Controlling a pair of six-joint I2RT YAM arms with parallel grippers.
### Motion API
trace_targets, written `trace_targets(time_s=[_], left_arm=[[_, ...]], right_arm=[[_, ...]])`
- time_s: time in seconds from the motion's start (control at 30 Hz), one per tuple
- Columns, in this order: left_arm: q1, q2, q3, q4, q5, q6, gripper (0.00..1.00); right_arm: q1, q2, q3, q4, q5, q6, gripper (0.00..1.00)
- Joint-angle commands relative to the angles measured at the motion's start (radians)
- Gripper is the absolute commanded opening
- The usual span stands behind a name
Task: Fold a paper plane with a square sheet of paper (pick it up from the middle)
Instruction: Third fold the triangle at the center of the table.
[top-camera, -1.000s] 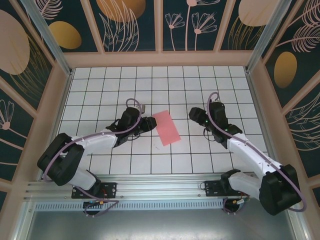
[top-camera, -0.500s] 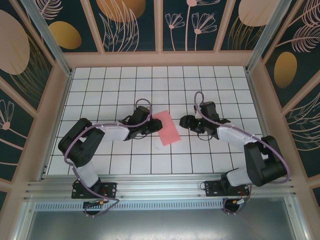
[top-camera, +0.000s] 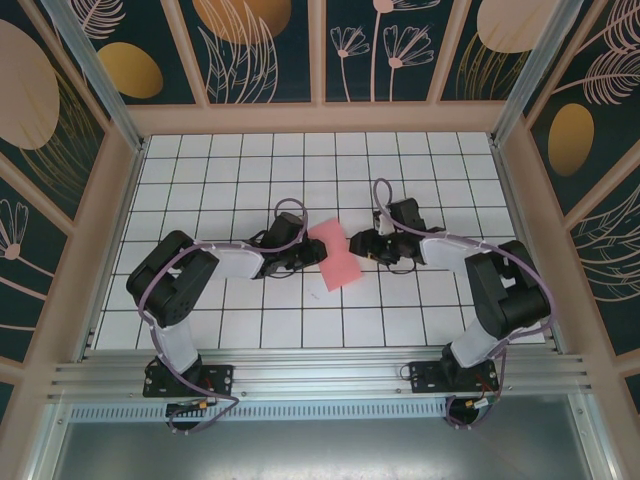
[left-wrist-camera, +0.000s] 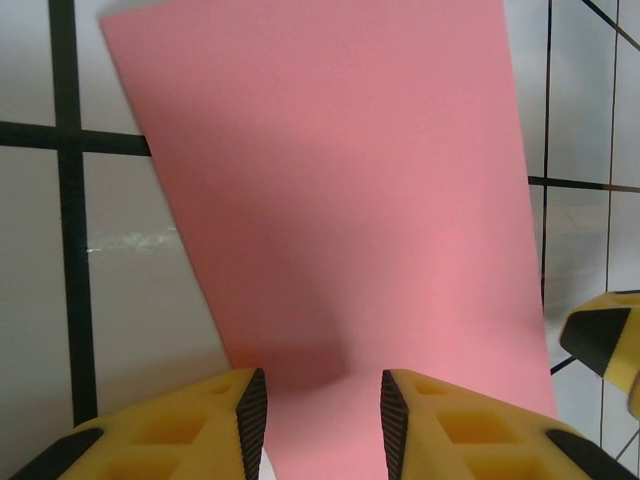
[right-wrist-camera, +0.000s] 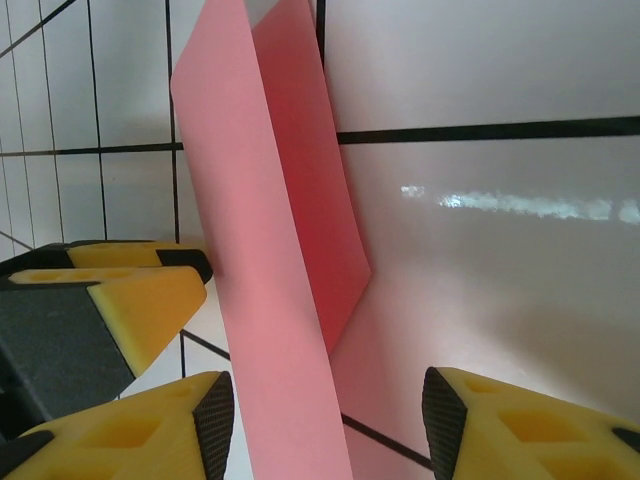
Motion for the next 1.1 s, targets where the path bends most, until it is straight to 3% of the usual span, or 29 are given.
trace_targets(time_s=[0.0, 0.43, 0.57, 0.8, 0.97, 1.07], left_arm=[[-0.002, 0.028, 0.03, -0.041, -0.025, 0.052, 0.38], [-0.002, 0.069, 0.106, -0.167, -0.045, 0.204, 0.35], [-0.001, 0.073, 0.113, -0.188, -0.054, 0.227, 0.35], [-0.001, 0.077, 0.113, -0.197, -0.059, 0.229, 0.35], [-0.002, 0.073, 0.114, -0.196, -0.052, 0.229, 0.35], [-0.001, 0.073, 0.113, -0.196, -0.044, 0.238, 0.35]], right_arm=[[0.012, 0.033, 0.051, 0.006, -0.048, -0.035, 0.56], [0.014, 0.155, 0.131, -0.03, -0.122, -0.087, 0.45], [0.013, 0.17, 0.159, -0.06, -0.074, -0.095, 0.42], [-0.013, 0.147, 0.157, -0.064, 0.011, -0.072, 0.5], [-0.008, 0.184, 0.146, -0.022, -0.071, -0.052, 0.5], [-0.004, 0.193, 0.143, -0.002, -0.137, -0.051, 0.41]])
